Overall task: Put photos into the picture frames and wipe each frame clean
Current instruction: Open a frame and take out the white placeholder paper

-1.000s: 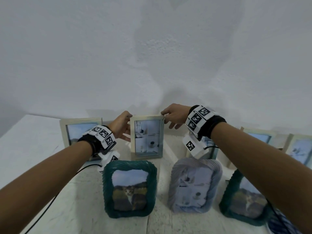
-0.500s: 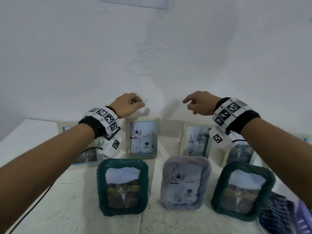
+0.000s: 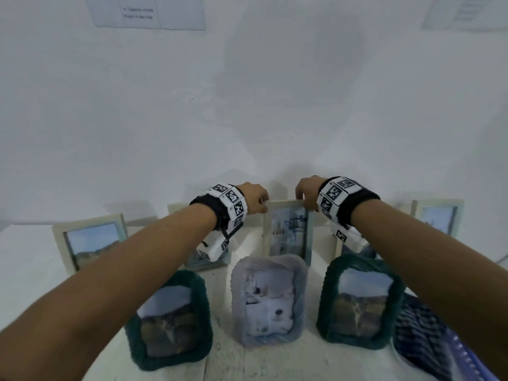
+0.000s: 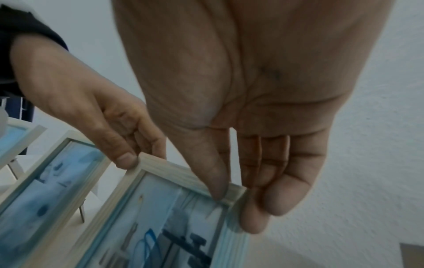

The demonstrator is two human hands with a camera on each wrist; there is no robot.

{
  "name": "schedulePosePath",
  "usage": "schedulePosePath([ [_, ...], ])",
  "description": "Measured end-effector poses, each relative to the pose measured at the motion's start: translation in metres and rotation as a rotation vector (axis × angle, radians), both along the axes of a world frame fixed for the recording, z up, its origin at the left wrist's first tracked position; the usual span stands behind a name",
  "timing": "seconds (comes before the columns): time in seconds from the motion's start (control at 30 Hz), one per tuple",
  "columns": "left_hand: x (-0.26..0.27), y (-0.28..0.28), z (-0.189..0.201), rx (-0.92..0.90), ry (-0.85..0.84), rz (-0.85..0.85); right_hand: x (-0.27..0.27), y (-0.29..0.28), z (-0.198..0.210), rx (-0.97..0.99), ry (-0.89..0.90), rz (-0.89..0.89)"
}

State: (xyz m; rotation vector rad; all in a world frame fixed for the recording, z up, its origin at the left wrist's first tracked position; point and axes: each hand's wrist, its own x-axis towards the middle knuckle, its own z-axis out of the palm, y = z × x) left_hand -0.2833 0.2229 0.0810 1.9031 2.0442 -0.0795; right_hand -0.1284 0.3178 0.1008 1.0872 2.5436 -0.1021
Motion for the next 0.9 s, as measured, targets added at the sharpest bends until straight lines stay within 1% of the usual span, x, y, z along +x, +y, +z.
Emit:
schedulePosePath([
  [0.13,0.002,0.005,0.0,0.018,-0.062,0.01,0.002,0.009,-0.005,0.037,0.058,0.055],
  [0.2,-0.002,0.005,0.007,0.054,-0.102,0.019,0.007,0.011,0.004,0.027,0.089,0.06],
  [0.23,-0.005,0.003,0.012,0.084,-0.15,0.036,0.012,0.012,0.012,0.018,0.129,0.064],
  [0.33,-0.013,-0.006,0.037,0.201,-0.421,0.123,0.03,0.008,0.048,-0.012,0.384,0.048],
  [0.43,-0.009,-0.023,0.074,0.363,-0.642,0.17,0.056,0.001,0.08,-0.055,0.73,-0.001],
  [0.53,0.004,-0.048,0.106,0.5,-0.791,0.159,0.079,-0.018,0.097,-0.237,1.186,-0.078],
  [0.6,0.018,-0.066,0.12,0.553,-0.885,0.153,0.093,-0.038,0.097,-0.472,1.435,-0.154],
  [0.63,0.026,-0.075,0.124,0.565,-0.93,0.153,0.1,-0.048,0.092,-0.608,1.505,-0.173],
  [0.7,0.044,-0.093,0.128,0.567,-1.001,0.159,0.114,-0.073,0.078,-0.821,1.537,-0.171],
  [0.77,0.062,-0.111,0.124,0.533,-1.046,0.171,0.129,-0.1,0.058,-0.965,1.54,-0.172],
  [0.9,0.094,-0.141,0.097,0.433,-1.053,0.192,0.164,-0.156,0.011,-1.151,1.607,-0.264],
])
